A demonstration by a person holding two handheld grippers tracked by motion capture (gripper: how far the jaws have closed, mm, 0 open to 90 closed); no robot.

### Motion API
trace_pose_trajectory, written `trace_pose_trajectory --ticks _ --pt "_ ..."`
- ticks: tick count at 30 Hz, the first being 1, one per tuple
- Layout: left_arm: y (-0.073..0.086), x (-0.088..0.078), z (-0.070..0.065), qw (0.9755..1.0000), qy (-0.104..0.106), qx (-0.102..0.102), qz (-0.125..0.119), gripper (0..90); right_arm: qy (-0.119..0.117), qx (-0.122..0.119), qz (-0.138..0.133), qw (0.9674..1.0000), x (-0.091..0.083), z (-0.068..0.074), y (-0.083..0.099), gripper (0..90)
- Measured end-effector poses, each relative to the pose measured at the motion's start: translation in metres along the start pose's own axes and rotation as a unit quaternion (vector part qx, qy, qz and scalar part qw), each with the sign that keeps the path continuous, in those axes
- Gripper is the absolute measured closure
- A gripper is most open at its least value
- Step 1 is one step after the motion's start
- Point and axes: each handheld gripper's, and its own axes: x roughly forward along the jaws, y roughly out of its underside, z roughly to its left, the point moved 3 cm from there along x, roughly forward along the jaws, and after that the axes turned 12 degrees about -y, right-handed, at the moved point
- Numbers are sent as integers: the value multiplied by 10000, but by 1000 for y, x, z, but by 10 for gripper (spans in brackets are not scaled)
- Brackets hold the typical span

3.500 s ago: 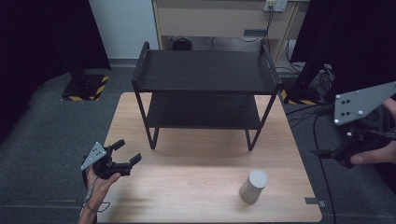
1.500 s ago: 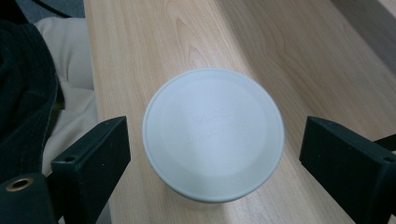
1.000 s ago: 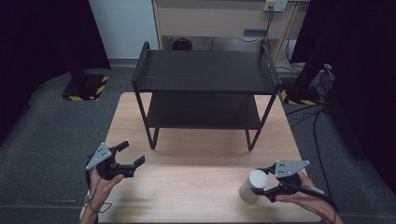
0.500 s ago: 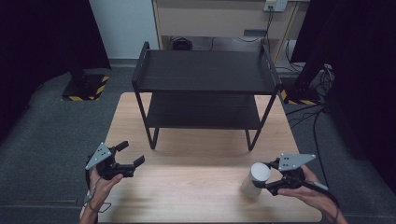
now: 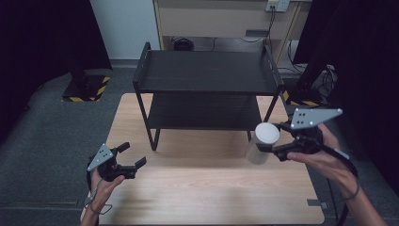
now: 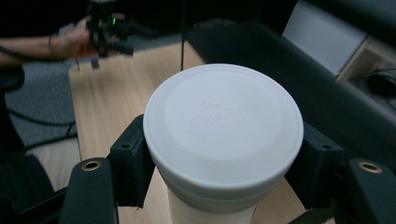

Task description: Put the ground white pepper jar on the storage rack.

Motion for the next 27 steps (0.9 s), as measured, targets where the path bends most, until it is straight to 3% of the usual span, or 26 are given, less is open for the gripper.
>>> trace_pose_trajectory --ticks 4,11,15,20,24,27 --pt "0 0 -1 10000 -9 41 17 0 202 -107 6 9997 -4 8 -39 336" --pt "0 1 -1 10000 -23 59 59 0 392 3 -291 9988 -10 7 -92 336" --pt "-1 2 -1 9999 11 89 103 0 565 95 -371 9977 -10 -4 -117 336" --pt "-1 2 0 9999 36 87 134 0 951 199 -329 9947 -4 -25 -150 336" --pt "0 3 1 9999 39 74 142 0 1044 292 -308 9936 -2 -37 -160 336" --pt "0 3 1 9999 39 64 143 0 1384 453 -281 9889 2 -55 -171 336"
